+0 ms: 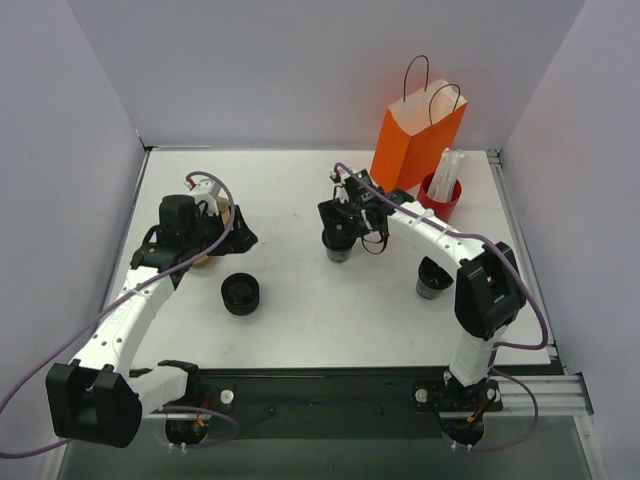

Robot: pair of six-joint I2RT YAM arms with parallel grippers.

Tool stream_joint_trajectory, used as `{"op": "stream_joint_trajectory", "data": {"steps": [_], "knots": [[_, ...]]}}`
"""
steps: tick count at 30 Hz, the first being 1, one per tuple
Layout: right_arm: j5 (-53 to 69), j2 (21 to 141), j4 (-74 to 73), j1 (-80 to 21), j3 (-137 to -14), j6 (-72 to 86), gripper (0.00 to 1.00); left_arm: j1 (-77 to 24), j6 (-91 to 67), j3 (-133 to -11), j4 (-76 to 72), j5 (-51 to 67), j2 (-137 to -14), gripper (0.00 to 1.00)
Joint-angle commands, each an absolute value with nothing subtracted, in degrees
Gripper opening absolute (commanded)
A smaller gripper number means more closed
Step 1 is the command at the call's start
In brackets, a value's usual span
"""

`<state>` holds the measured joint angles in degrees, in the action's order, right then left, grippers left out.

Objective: Pack the takeout coffee

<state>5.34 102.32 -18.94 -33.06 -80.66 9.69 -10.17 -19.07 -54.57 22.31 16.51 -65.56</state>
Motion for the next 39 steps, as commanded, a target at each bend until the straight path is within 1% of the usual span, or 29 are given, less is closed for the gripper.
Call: {"op": "stream_joint_trajectory", "data": {"steps": [1,16,20,21,23,28,31,39], "knots": [[2.73,102.56,-21.71,-34.01,-83.58,8.26,0.94,-10.02,-16.35,-51.60,21.27,15.47,-61.62,0.97],[0.18,106.08,-23.03,-35.16,-86.57,8.09,0.94,-10.20,-15.91,-50.71,21.09,15.21,-58.97,0.97],[0.18,106.61,-23.47,-35.33,-86.40,8.44,0.90,-10.20,-15.91,-50.89,21.27,15.12,-59.24,0.97],[-1.30,106.44,-23.47,-35.33,-86.14,8.52,0.87,-10.20,-15.91,-50.89,21.18,15.12,-59.24,0.97],[-3.59,106.17,-24.17,-35.33,-85.78,9.14,0.85,-10.19,-15.91,-50.80,21.27,14.77,-59.33,0.97],[-7.99,102.66,-26.01,-34.98,-82.19,9.75,0.79,-10.20,-15.91,-50.89,21.71,14.76,-59.33,0.97],[-9.58,99.76,-26.10,-33.49,-78.42,10.81,0.78,-10.20,-15.91,-50.71,21.53,14.59,-59.15,0.97],[-6.25,90.99,-24.00,-25.32,-66.81,14.32,0.77,-10.20,-16.00,-50.80,21.53,15.12,-59.50,0.97]]}}
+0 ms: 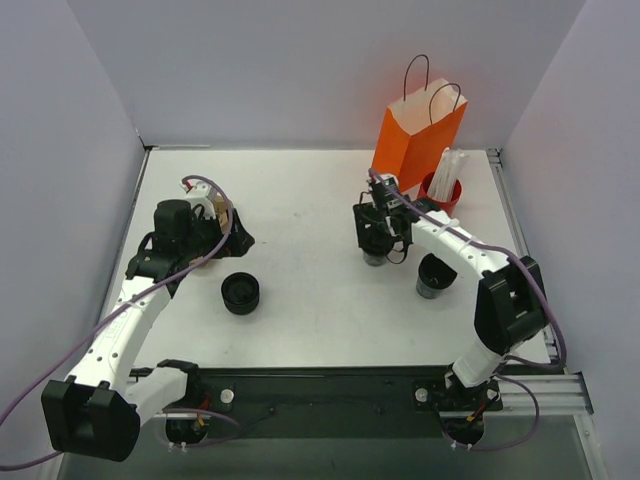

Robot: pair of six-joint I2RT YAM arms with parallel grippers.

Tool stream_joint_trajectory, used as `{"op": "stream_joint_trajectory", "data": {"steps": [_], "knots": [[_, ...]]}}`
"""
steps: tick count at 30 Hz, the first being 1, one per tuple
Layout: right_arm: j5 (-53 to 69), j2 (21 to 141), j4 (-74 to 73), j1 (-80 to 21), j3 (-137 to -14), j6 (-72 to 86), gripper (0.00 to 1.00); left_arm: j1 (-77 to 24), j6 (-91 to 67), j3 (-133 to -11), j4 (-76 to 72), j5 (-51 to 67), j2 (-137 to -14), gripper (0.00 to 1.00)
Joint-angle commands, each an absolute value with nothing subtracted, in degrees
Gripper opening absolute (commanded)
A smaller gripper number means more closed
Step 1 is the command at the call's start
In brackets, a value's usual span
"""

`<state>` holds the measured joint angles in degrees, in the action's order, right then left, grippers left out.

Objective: Pack the takeout coffee

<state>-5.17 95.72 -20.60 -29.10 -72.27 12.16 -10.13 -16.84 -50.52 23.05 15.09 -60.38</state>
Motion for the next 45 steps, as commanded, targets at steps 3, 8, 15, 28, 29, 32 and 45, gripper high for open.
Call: {"op": "stream_joint_trajectory", "data": {"steps": [3,8,15,28,29,32,45], "knots": [[-6.15,87.20,-22.24,-22.16,-62.06,15.64,0.77,-10.19,-16.00,-50.80,21.27,15.03,-59.50,0.97],[-6.15,85.26,-21.01,-18.90,-59.06,16.78,0.84,-10.20,-16.00,-50.89,21.44,15.12,-59.94,0.97],[-6.42,83.67,-20.48,-18.81,-61.34,16.70,1.00,-10.20,-15.91,-50.80,21.88,14.41,-59.85,0.97],[-6.24,83.14,-24.17,-18.19,-69.25,15.21,1.00,-10.11,-15.38,-51.07,22.50,13.80,-59.85,0.97],[-6.07,83.32,-24.52,-18.19,-71.00,14.07,1.00,-10.19,-15.38,-50.98,22.50,13.80,-59.68,0.97],[-3.96,84.37,-26.19,-18.11,-77.92,9.87,0.98,-10.20,-15.38,-50.71,22.59,13.89,-59.50,0.97],[2.81,101.59,-26.72,-14.42,-111.69,-5.88,0.79,-10.63,-15.73,-50.28,21.89,14.76,-59.07,0.97]]}}
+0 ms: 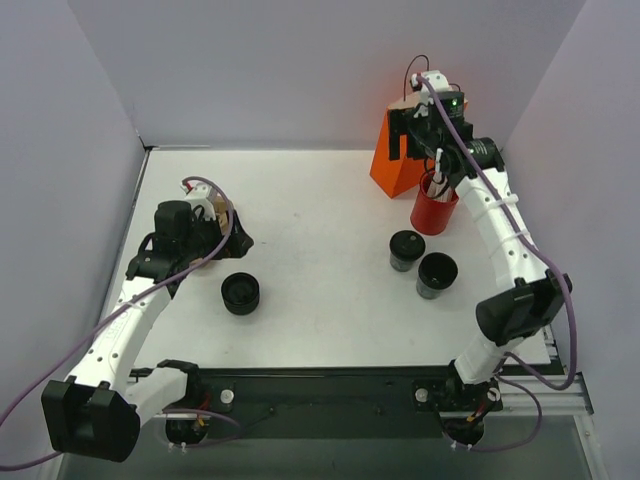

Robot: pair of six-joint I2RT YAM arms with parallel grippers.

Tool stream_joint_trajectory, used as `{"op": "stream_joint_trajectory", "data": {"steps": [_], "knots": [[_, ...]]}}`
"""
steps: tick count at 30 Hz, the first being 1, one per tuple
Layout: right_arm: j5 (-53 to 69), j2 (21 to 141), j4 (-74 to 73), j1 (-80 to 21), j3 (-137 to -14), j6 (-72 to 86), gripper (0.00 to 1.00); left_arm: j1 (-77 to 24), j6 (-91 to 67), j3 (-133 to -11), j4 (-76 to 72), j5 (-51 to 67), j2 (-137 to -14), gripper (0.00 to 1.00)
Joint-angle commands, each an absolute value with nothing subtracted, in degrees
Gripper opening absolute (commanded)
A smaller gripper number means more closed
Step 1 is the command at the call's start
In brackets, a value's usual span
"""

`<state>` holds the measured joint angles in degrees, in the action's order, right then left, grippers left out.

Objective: Pack the takeout coffee

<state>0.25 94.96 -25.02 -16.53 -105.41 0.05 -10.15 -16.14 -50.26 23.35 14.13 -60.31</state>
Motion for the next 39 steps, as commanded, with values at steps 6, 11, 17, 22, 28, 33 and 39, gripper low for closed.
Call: {"op": "stream_joint_trajectory", "data": {"steps": [6,11,17,22,28,33,39], "knots": [[8.07,111.70,-25.93,-12.31,-123.65,-10.45,0.74,-11.43,-15.91,-50.27,21.80,14.85,-59.15,0.97],[10.10,119.61,-25.66,-10.55,-131.47,-11.77,0.68,-11.51,-15.91,-50.45,21.71,15.29,-59.76,0.97],[13.89,122.87,-25.40,-9.93,-133.77,-15.90,0.53,-12.04,-15.82,-50.62,21.88,15.29,-60.73,0.96],[16.35,123.31,-25.66,-9.67,-134.38,-16.52,0.22,-12.04,-15.82,-50.80,22.06,15.47,-61.17,0.96],[17.84,121.47,-26.45,-11.07,-133.42,-15.21,0.00,-11.95,-15.82,-50.89,22.15,14.77,-61.08,0.96],[12.68,115.16,-26.98,-16.33,-126.49,-12.66,0.00,-11.52,-15.91,-51.15,23.20,10.91,-60.38,0.94],[5.11,107.24,-26.98,-23.90,-115.41,-7.04,0.00,-9.67,-17.75,-51.06,24.17,2.91,-58.19,0.94]]}}
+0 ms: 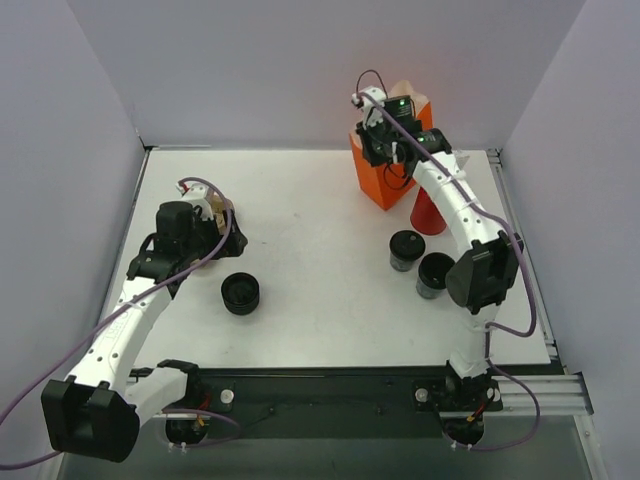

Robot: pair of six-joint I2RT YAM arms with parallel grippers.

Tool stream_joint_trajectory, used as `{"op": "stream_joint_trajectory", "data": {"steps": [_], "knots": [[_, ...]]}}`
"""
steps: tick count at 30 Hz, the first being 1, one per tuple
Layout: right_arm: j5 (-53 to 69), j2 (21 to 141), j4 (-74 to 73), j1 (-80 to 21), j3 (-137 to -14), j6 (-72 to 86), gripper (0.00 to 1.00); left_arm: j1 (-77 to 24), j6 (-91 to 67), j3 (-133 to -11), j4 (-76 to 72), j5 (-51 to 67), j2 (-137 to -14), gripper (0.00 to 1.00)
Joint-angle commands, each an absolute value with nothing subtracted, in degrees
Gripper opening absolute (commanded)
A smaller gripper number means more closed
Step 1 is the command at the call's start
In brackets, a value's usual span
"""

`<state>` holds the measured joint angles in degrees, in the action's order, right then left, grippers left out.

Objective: Pack the takeout coffee

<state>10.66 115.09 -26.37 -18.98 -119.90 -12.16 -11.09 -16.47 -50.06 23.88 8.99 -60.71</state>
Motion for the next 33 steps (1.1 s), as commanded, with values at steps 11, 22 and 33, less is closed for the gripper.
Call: {"op": "stream_joint_trajectory", "data": {"steps": [11,22,33], "knots": [[-2.43,93.78,-23.12,-41.02,-97.83,-0.01,0.00,-8.53,-19.25,-51.51,26.89,-8.00,-55.64,0.97],[-19.07,97.47,-24.26,-53.52,-100.80,14.23,0.00,-7.91,-21.09,-52.56,28.65,-14.76,-56.95,0.97],[-21.10,101.69,-24.52,-55.28,-109.07,19.51,0.25,-7.91,-23.37,-52.21,28.48,-14.77,-56.69,0.97]]}}
